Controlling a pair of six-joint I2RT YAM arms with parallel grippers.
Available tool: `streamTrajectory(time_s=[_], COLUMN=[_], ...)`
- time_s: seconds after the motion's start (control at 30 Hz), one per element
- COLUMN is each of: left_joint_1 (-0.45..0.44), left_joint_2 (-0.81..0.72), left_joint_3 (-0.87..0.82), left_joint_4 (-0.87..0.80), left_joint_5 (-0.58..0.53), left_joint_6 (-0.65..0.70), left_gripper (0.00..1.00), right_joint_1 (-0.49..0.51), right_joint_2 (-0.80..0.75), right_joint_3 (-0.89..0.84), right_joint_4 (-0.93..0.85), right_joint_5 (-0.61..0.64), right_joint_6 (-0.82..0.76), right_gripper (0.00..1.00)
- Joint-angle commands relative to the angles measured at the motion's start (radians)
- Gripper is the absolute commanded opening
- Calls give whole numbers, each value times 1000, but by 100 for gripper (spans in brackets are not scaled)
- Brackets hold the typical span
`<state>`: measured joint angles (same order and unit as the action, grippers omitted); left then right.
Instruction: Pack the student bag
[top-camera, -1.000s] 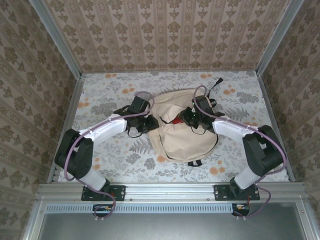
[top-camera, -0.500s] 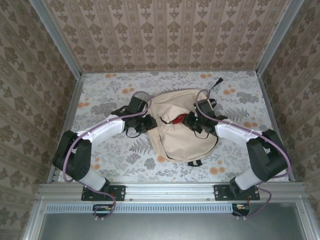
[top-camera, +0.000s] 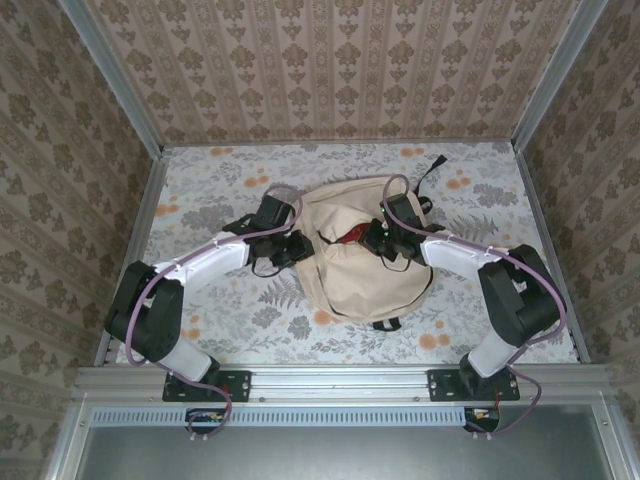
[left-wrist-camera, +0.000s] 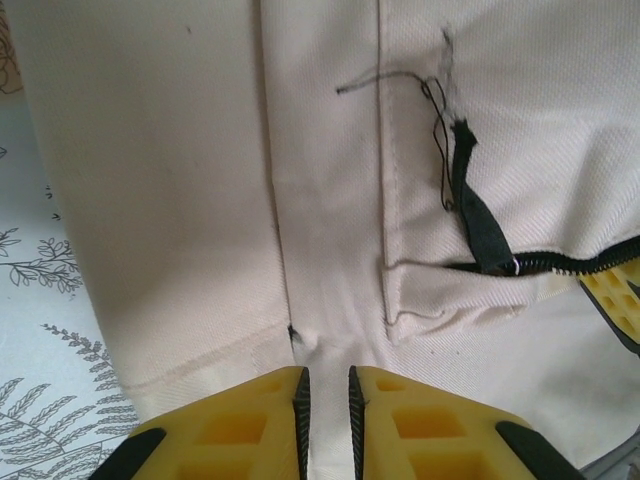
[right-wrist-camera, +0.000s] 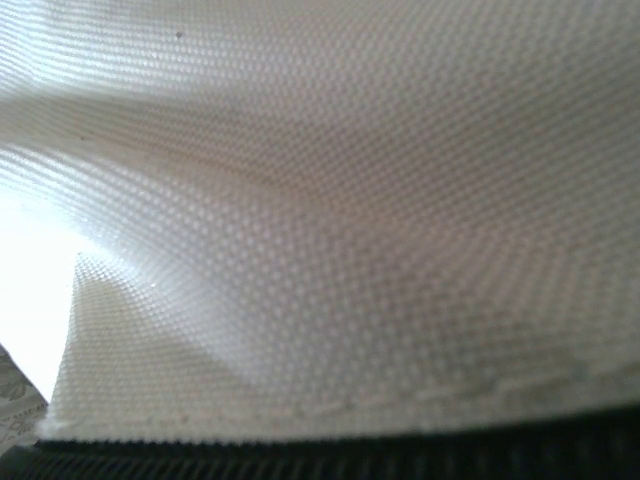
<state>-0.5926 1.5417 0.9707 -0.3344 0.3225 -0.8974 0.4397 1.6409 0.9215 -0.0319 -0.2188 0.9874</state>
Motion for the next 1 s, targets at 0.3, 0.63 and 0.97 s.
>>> streamTrajectory(time_s=[0.3, 0.63, 0.97], left_joint_1=[27, 175, 357], left_joint_2=[-3, -103, -329], left_joint_3=[-25, -90, -222], left_joint_4=[27, -24, -141], left_joint_5=[27, 5, -35], left_joint_6=[-13, -5, 12], left_gripper=[20, 31, 61], right_joint_1=[7, 259, 421], right_joint_2=[-105, -60, 269], right_joint_3=[43, 371, 741], right_joint_4=[-142, -654, -775], right_joint_5=[17, 348, 569], right_joint_6=[-184, -592, -825], right_gripper=[27, 50, 54])
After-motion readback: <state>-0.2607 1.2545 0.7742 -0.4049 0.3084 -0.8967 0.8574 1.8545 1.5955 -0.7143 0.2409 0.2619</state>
